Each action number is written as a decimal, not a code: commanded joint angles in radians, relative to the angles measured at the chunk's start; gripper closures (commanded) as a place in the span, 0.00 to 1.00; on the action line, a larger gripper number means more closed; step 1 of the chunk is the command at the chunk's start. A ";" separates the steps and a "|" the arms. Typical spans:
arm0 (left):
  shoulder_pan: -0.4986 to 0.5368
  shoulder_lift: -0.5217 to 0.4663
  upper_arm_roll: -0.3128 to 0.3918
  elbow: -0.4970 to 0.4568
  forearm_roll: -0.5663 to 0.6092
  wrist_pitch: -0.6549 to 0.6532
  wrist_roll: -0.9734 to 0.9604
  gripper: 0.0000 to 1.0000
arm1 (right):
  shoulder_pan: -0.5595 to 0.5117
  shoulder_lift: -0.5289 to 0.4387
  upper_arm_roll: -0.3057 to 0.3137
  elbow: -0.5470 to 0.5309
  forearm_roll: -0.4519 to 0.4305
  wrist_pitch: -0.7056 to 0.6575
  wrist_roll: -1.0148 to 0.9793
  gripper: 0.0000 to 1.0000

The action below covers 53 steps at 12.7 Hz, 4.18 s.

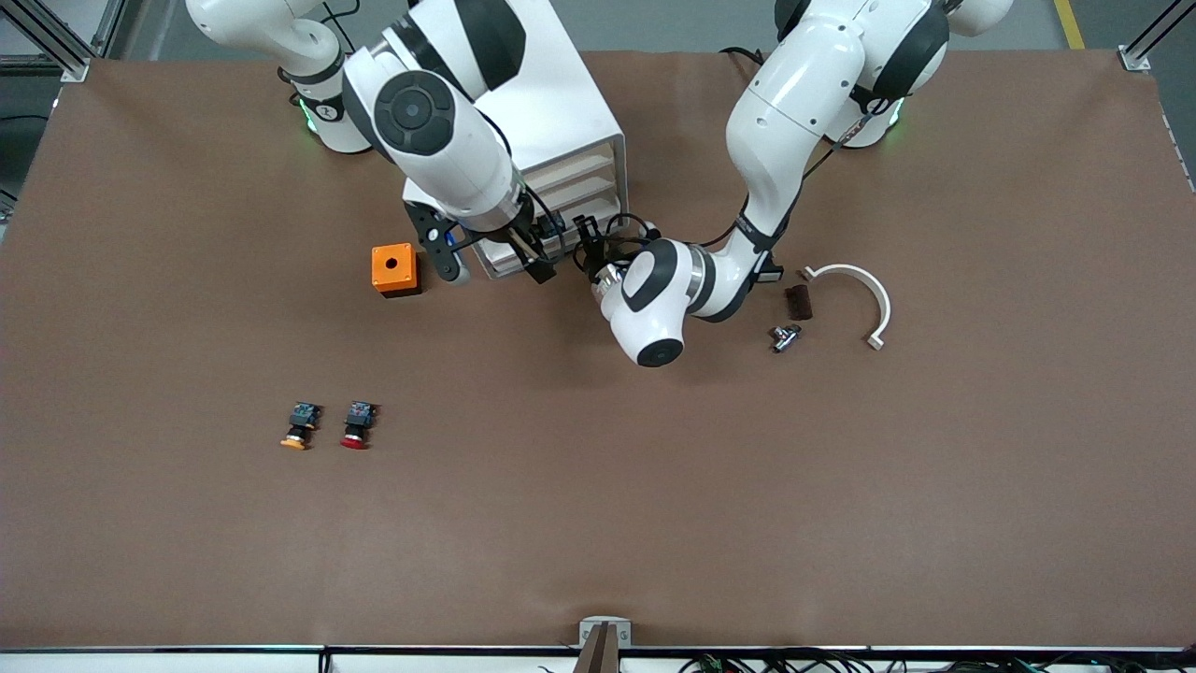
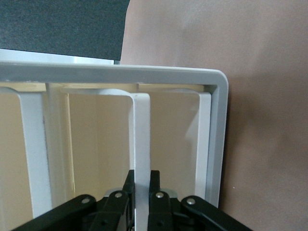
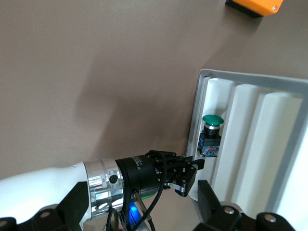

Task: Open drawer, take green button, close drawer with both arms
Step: 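Pull the drawer open with the left gripper while the right gripper reaches in, then grasp the green button with the right gripper while the left gripper withdraws, then lift the green button out with the right gripper while the left gripper returns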

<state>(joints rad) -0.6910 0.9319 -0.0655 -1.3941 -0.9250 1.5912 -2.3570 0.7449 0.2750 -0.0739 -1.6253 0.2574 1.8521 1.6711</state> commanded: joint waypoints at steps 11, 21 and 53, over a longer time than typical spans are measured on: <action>0.130 -0.013 0.056 0.047 0.008 0.010 0.079 0.07 | 0.074 0.133 -0.012 -0.079 -0.095 0.231 0.079 0.00; 0.156 -0.096 0.306 0.152 0.297 -0.073 0.211 0.01 | 0.168 0.173 -0.012 -0.177 -0.142 0.370 0.139 0.01; 0.148 -0.219 0.195 0.133 0.710 0.294 1.513 0.01 | -0.140 0.158 -0.017 -0.071 -0.156 0.252 -1.000 1.00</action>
<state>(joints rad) -0.5327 0.6814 0.1521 -1.2644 -0.1875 1.8240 -0.8334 0.6465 0.4400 -0.1045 -1.6839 0.0986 2.1111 0.7876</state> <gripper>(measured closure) 0.004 0.595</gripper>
